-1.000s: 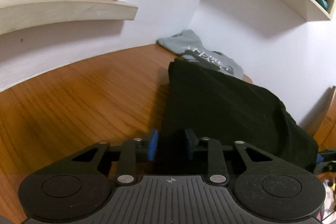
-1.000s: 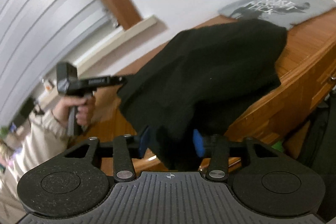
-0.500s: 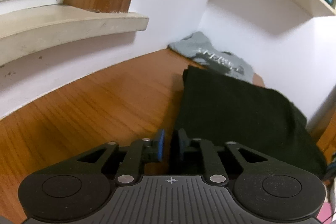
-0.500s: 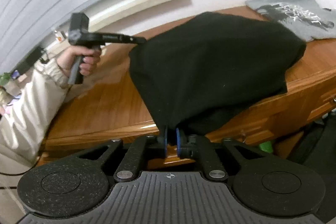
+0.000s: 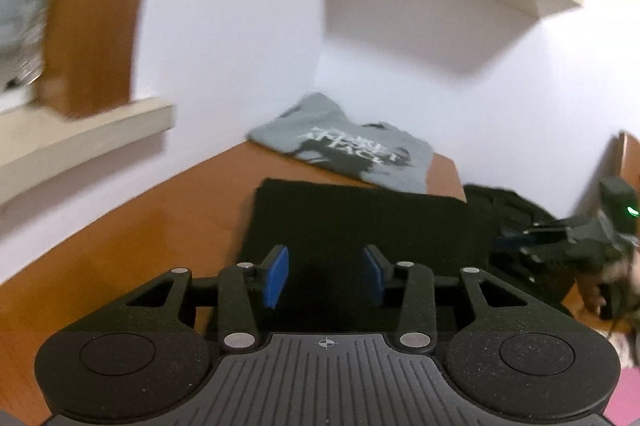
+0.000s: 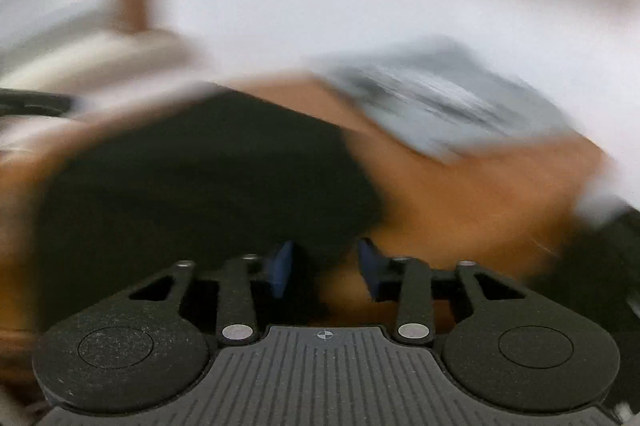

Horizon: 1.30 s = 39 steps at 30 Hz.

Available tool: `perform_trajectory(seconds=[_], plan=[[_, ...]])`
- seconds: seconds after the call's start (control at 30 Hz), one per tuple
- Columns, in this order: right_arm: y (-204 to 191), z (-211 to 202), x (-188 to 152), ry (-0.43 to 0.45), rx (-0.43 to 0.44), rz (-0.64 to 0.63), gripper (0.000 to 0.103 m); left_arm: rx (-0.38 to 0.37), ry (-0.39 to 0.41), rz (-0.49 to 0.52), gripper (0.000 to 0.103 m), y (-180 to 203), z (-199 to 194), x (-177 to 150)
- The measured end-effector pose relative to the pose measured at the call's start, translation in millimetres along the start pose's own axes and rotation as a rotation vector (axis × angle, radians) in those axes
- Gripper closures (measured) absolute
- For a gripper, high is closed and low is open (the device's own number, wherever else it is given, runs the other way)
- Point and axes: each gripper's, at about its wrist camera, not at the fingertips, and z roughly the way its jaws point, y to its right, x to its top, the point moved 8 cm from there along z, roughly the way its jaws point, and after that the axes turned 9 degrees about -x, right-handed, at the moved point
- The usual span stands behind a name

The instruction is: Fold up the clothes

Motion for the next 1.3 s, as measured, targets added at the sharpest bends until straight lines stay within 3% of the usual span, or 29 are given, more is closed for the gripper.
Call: perform_trajectory(seconds=[0.13, 0.2, 0.27, 0.33, 0.4, 0.43, 0.63, 0.83, 1.0, 1.17, 1.3], plan=[[-8, -20, 18, 0.146, 0.070, 0.000, 0.075, 0.003, -0.044, 0.043, 0.057, 10, 27, 3], [-30, -20, 25, 0.186, 0.155, -0.040, 0.063, 0.016, -0.062, 0.057, 0.057, 12, 42, 3], [-52, -20, 32, 0.225, 0.241, -0.081, 0.058, 0.007, -0.070, 0.052, 0.057, 14, 55, 3], [-71, 0, 25, 0.175, 0.244, -0.171, 0.058, -0.006, -0.088, 0.063, 0.053, 16, 67, -2], [-71, 17, 16, 0.106, 0.273, -0.181, 0.058, 0.015, -0.116, 0.104, 0.052, 17, 77, -12], [-68, 21, 16, 0.118, 0.294, -0.176, 0.058, 0.029, -0.125, 0.121, 0.052, 15, 81, -17], [-75, 34, 24, 0.126, 0.257, -0.259, 0.058, 0.095, -0.155, 0.183, 0.052, 1, 101, -23], [-73, 67, 49, 0.130, 0.217, -0.251, 0.059, 0.142, -0.144, 0.133, 0.052, -30, 131, 3], [-69, 56, 58, 0.158, 0.200, -0.192, 0.058, 0.127, -0.116, 0.070, 0.052, -35, 94, 2], [-94, 11, 44, 0.219, 0.303, -0.181, 0.058, 0.115, -0.098, 0.027, 0.051, -42, 47, -20], [-112, -15, 21, 0.271, 0.325, -0.224, 0.058, 0.124, -0.100, 0.030, 0.051, -38, 29, -29]])
